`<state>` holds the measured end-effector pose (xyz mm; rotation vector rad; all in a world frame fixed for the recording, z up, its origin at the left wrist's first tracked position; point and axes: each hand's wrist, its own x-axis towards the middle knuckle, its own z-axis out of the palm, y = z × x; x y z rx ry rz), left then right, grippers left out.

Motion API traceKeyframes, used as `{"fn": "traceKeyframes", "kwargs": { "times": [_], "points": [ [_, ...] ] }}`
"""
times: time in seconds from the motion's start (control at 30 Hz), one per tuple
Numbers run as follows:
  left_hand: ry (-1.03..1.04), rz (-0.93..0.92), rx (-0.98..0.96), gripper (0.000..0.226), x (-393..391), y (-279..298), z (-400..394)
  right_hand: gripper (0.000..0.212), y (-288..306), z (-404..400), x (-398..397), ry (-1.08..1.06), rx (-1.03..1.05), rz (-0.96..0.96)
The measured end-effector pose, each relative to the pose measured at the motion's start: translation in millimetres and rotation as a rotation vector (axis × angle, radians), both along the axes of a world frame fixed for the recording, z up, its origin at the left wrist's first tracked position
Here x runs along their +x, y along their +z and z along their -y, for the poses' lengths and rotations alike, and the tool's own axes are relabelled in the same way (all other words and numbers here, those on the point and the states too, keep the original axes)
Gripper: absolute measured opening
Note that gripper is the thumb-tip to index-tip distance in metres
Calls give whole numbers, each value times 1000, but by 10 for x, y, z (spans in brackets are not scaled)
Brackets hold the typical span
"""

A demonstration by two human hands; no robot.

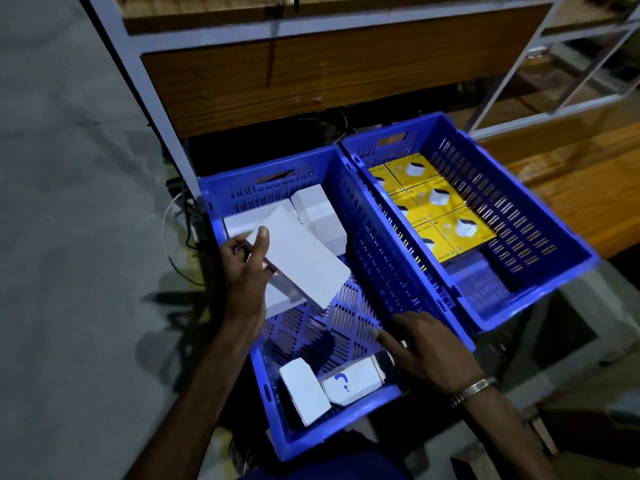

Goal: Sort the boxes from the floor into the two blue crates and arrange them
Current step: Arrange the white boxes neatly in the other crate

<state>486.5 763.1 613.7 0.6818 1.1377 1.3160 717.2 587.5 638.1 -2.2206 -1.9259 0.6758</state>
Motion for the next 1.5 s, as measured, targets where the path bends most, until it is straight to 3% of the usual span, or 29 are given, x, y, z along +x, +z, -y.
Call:
{"fn": "traceKeyframes", "kwargs": {
  "times": [0.13,0.23,0.3,0.37,0.43,0.53,0.6,0.67,0.77,0.9,1.03,1.2,1.33,1.4,1.5],
  "points": [
    [-51,189,-124,39,80,102,225,43,272,-204,-68,-323,188,-440],
    [-106,269,-212,46,179,206,421,77,333,-370,-154,-455,47,-943],
    [-133,277,-217,43,195,241,514,79,307,-418,-232,-470,35,-1036],
    [-150,205,-174,40,171,218,555,66,270,-461,-240,-529,82,-1029],
    [-239,-12,-153,49,124,181,571,54,240,-531,-151,-669,119,-1064],
    [-552,-369,-205,65,31,126,620,36,188,-644,8,-707,100,-1034],
    [-781,-471,-255,67,-5,49,667,16,72,-702,61,-635,-3,-1046],
    [-818,-384,-367,63,27,21,709,4,-99,-774,104,-566,-124,-1042],
    [-679,-155,-558,41,97,37,718,13,-338,-962,110,-464,-257,-960],
    [-570,-10,-746,43,87,32,580,12,-589,-1260,51,-365,-414,-807],
    [-439,-53,-862,30,123,-6,537,29,-745,-1455,-155,-283,-468,-641],
    [-279,-25,-879,29,200,-95,538,29,-853,-1481,-224,-360,-499,-575],
    [-266,-16,-879,29,205,-150,539,36,-883,-1453,-156,-371,-561,-435],
    [-302,3,-870,32,200,-135,552,43,-901,-1428,-193,-423,-648,-473],
    [-291,-17,-875,35,215,-78,563,24,-886,-1425,-296,-427,-648,-546]
  ]
}}
